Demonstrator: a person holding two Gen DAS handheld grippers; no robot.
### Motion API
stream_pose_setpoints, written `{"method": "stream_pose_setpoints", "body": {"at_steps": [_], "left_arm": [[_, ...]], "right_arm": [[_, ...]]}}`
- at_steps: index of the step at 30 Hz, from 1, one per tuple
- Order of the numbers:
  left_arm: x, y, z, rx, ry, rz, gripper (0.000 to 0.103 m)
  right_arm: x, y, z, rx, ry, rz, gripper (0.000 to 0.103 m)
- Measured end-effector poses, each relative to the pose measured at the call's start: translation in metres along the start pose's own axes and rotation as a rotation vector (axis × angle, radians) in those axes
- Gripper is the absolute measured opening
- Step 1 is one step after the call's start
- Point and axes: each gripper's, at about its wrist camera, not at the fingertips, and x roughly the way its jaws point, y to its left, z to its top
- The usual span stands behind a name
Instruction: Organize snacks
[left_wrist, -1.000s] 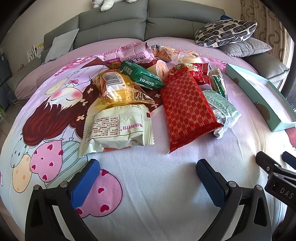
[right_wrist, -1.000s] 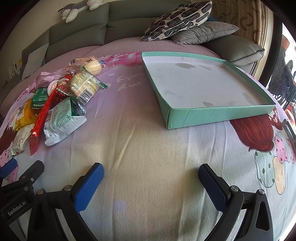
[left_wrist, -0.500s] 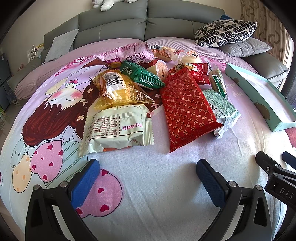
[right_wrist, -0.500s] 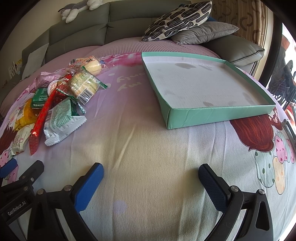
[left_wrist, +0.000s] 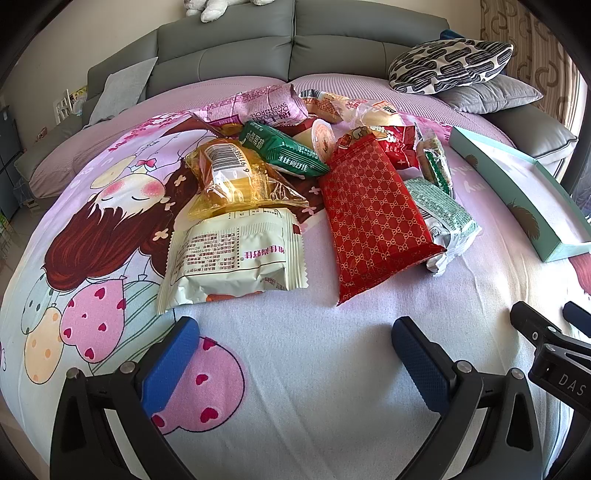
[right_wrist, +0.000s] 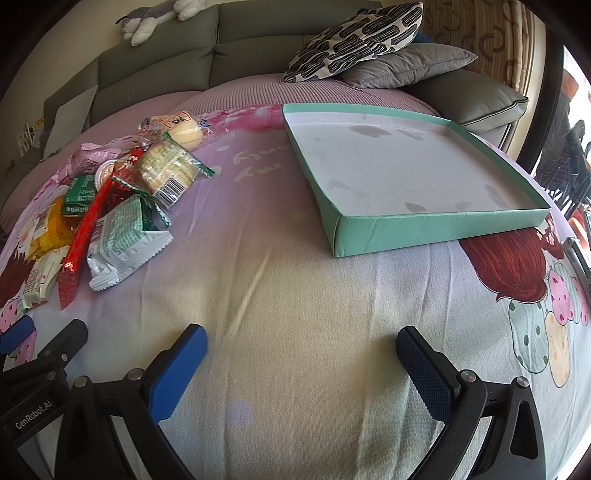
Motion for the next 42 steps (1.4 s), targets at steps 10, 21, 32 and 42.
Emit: {"method": "stream_pose_setpoints", "body": {"at_steps": [10,21,32,42], "left_arm": [[0.000,0.000,0.000,0.000,0.000,-0.001,0.103],[0.001,-0.003,0.002,0.010,0.004,0.003,0.103],[-0.013,-0.004,0.018,0.013,0.012,0.002,0.103],[-0.104,0.009,0.089,-0.110,-0.142,-0.114,0.103]], "right_arm": [[0.000,0.000,0.000,0.000,0.000,0.000,0.103],[0.000,0.003,0.001,-0.011,-0.001,-0.012,0.103],[-0.003,0.001,0.006,-0.024,0.006,0.014,0.103],[-0.103,-0.006,0.068,-0.007,-0.219,0.154,0.103]]}}
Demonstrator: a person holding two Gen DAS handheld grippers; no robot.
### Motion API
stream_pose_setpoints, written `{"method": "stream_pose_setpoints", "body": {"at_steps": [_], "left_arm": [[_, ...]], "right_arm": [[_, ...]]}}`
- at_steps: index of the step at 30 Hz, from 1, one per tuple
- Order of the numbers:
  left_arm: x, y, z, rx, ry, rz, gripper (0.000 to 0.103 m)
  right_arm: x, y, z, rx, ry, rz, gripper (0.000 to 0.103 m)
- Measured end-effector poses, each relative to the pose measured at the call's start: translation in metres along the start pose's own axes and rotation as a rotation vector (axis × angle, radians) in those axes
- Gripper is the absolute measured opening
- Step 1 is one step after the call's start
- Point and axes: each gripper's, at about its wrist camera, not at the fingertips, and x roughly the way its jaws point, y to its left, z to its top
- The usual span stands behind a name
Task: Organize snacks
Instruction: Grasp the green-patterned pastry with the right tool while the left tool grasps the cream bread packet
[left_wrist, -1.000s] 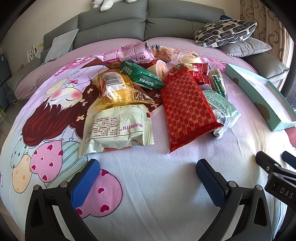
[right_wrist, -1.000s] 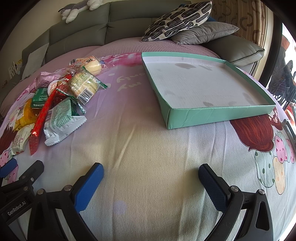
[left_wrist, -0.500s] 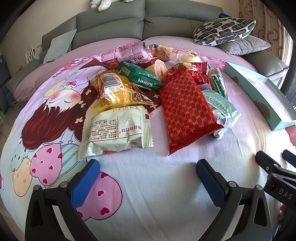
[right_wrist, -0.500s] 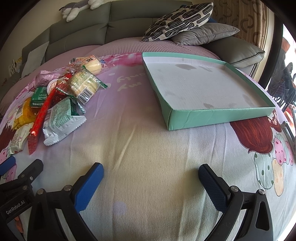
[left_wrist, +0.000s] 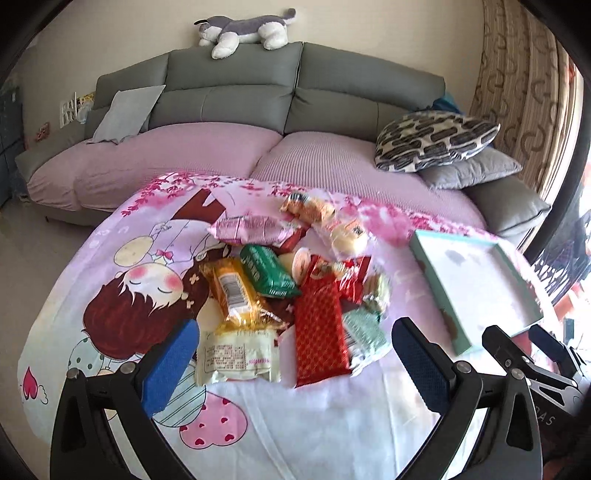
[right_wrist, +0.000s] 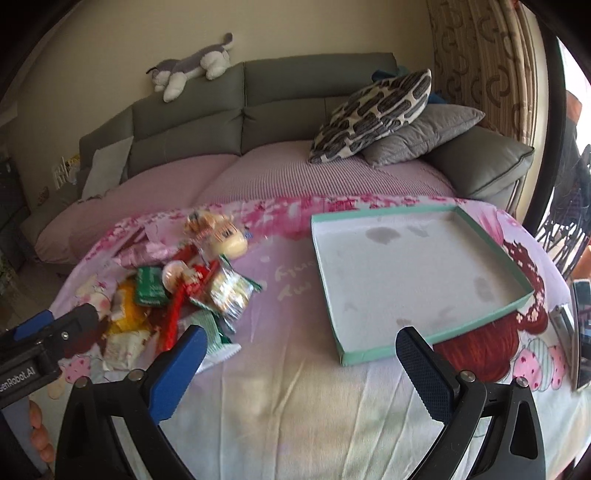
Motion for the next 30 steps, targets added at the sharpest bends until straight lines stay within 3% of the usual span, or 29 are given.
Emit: {"method": "stream_pose_setpoints", "body": {"at_steps": [6,10,12,16,19,22,24,30], "left_arm": [[-0.010,0.006,0.039,-0.064,-0.075,-0.022,0.103],[0.012,0.008,0.051,-0.067,0.040,0.079,0.103],[0.023,0.016,0.048,-0.086,0.066,0.145,0.103],[0.044,0.042,0.037,-0.208,0.135,0.148,0.103],[0.061,0.046,0.026,-0.212,0.185,0.190,0.103],[0.074,0.049,0.014,-0.217,0.205,0.174,0.103],[0.086,0.051,0.006,-0.222,0.237,0.179,0.103],[0.113,0.059,-0.019,-0.252,0.321,0.180,0.103]], "right_arm": [[-0.022,0.018,0.050,-0.043,-0.030,0.075,0.103],[-0.010,0.035,0.062,-0.084,0.008,0.092,0.103],[0.001,0.041,0.061,-0.102,0.040,0.115,0.103],[0.027,0.056,0.054,-0.136,0.098,0.125,0.103],[0.048,0.062,0.045,-0.145,0.139,0.113,0.103],[0.071,0.067,0.028,-0.181,0.197,0.134,0.099],[0.087,0.070,0.016,-0.197,0.250,0.129,0.092],[0.114,0.075,-0.009,-0.215,0.340,0.135,0.091]]}}
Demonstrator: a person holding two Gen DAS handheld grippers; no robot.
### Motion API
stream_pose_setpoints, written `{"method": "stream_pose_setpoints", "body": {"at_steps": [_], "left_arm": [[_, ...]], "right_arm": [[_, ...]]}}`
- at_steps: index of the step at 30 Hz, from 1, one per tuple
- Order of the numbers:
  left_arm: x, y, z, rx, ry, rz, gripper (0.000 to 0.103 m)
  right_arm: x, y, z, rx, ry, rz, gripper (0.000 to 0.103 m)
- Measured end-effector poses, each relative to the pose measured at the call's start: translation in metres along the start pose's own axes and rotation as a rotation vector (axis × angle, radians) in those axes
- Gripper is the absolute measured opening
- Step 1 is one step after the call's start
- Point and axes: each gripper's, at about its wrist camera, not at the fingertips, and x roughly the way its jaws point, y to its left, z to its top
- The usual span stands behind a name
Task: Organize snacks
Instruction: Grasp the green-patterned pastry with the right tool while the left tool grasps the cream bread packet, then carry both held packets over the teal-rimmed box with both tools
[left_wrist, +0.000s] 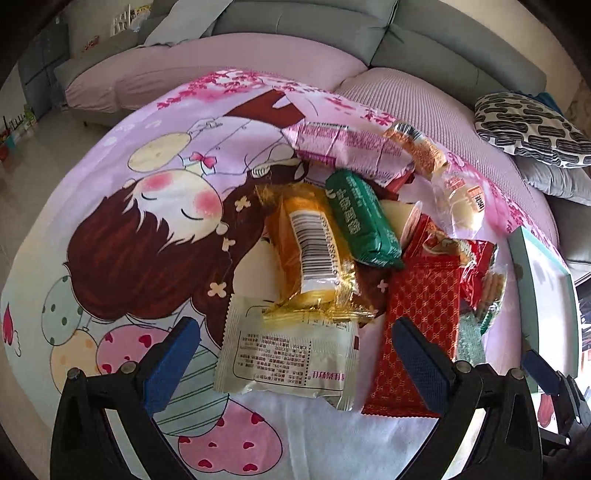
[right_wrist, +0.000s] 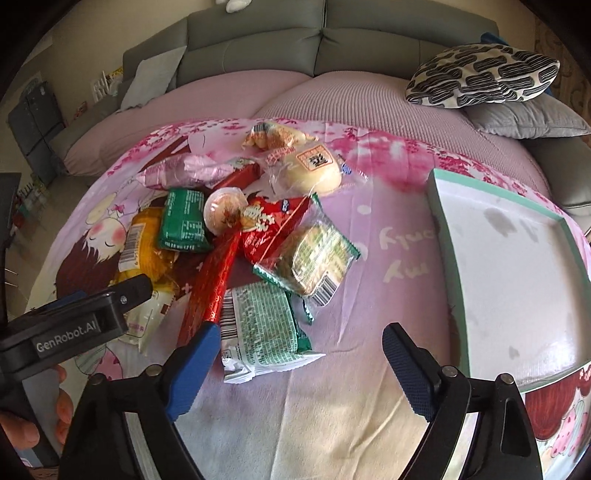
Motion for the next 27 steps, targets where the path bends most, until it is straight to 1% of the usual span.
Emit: {"method": "stream_pose_setpoints", "body": {"at_steps": [1,3,5,10,11,13,14,15,17,20,21,22,24,26,27], "left_arm": [[0.004,0.000,-0.002,-0.001,0.009,0.003,0.103],[0.012,0.001,-0.006,0.003,0.029,0.014,0.103],[0.018,0.002,-0.011,0.000,0.052,0.028,0.103],[0.019,-0.002,-0.015,0.020,0.042,0.050,0.103],[0.020,-0.003,-0.017,0.023,0.040,0.055,0.102],[0.018,-0.003,-0.018,0.026,0.036,0.068,0.097],[0.017,-0.004,-0.016,0.026,0.031,0.069,0.093],[0.016,-0.005,-0.016,0.024,0.027,0.067,0.091],[0.015,-0.006,-0.018,0.027,0.022,0.071,0.082],[0.010,-0.007,-0.018,0.030,0.018,0.077,0.075],[0.008,-0.005,-0.016,0.026,0.017,0.074,0.074],[0.006,-0.004,-0.016,0.024,0.016,0.069,0.071],[0.000,0.000,-0.015,0.016,0.013,0.053,0.070],[-0.005,0.004,-0.015,0.004,0.010,0.039,0.066],[-0.008,0.006,-0.015,-0.001,0.008,0.035,0.066]], "right_arm": [[0.004,0.001,-0.002,-0.004,0.011,-0.001,0.091],[0.012,0.004,-0.005,-0.007,0.035,-0.001,0.087],[0.016,0.007,-0.007,-0.015,0.048,0.011,0.086],[0.023,0.018,-0.010,-0.059,0.065,0.015,0.085],[0.025,0.020,-0.010,-0.064,0.069,0.017,0.082],[0.027,0.020,-0.009,-0.063,0.067,0.012,0.076],[0.027,0.019,-0.009,-0.057,0.066,0.012,0.070],[0.027,0.018,-0.008,-0.051,0.064,0.018,0.070],[0.025,0.017,-0.008,-0.046,0.056,0.030,0.068],[0.020,0.017,-0.006,-0.049,0.035,0.052,0.063],[0.017,0.017,-0.005,-0.048,0.028,0.061,0.057],[0.016,0.018,-0.004,-0.047,0.024,0.066,0.056],[0.013,0.019,-0.004,-0.050,0.022,0.062,0.056],[0.011,0.018,-0.004,-0.048,0.022,0.067,0.055],[0.009,0.017,-0.004,-0.044,0.018,0.071,0.055]]}}
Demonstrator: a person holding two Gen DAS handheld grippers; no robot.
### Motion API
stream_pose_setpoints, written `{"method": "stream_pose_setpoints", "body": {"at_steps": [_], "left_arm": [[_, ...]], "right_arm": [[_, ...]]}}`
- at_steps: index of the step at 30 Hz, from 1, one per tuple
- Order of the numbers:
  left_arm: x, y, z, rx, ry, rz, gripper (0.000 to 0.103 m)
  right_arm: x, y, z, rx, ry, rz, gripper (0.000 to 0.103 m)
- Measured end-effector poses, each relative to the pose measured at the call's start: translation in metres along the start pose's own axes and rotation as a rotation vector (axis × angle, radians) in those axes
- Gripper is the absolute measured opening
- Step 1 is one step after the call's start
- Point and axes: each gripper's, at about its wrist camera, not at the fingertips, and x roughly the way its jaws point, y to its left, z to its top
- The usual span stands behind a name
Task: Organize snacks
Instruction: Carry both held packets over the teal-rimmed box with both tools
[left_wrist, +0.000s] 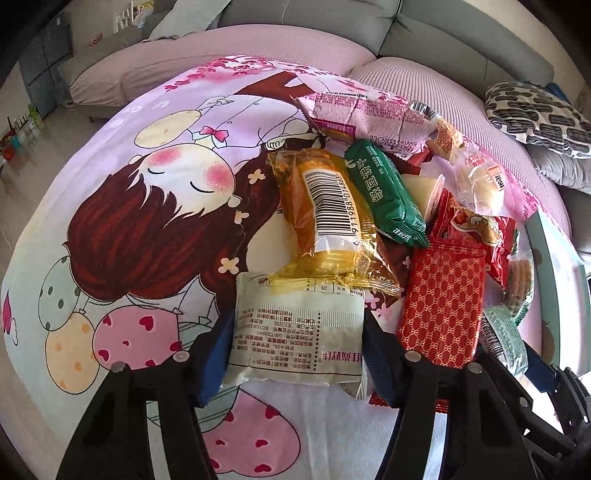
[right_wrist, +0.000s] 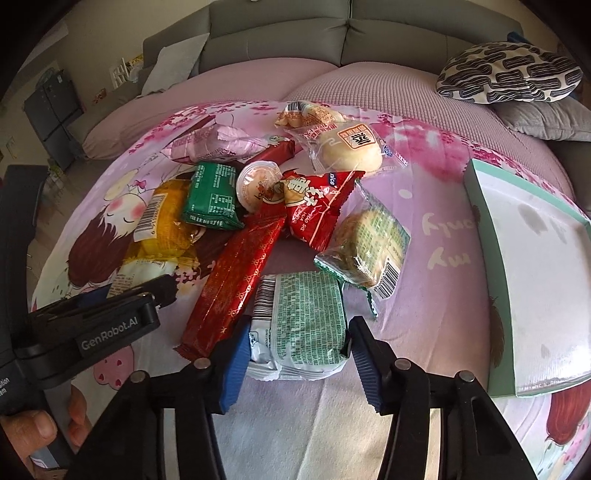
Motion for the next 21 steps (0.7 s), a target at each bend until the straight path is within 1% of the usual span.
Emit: {"method": "stream_pose_setpoints", "body": {"at_steps": [6,16,19,21], "left_arm": [[-0.022,0.011,-0.001,-0.020,-0.036,-0.018,0.065],[-0.073,0.012,-0.006,-0.029,-0.156,-0.050,0.065],[-0.071,0.003,-0.003,-0.017,-0.175,-0.058,0.065],[-0.065,-0.008,0.004,0.001,-0.174,-0.069,0.065]], "right_arm": [[-0.018,-0.005,0.001,0.014,-0.040,0.017,0.054],[-0.056,-0.012,0.002,0.027,-0.127,0.038,0.054],[-0.064,-0.016,0.003,0.036,-0.150,0.038,0.054],[-0.065,-0.021,0.004,0.049,-0.152,0.033,0.054]]}}
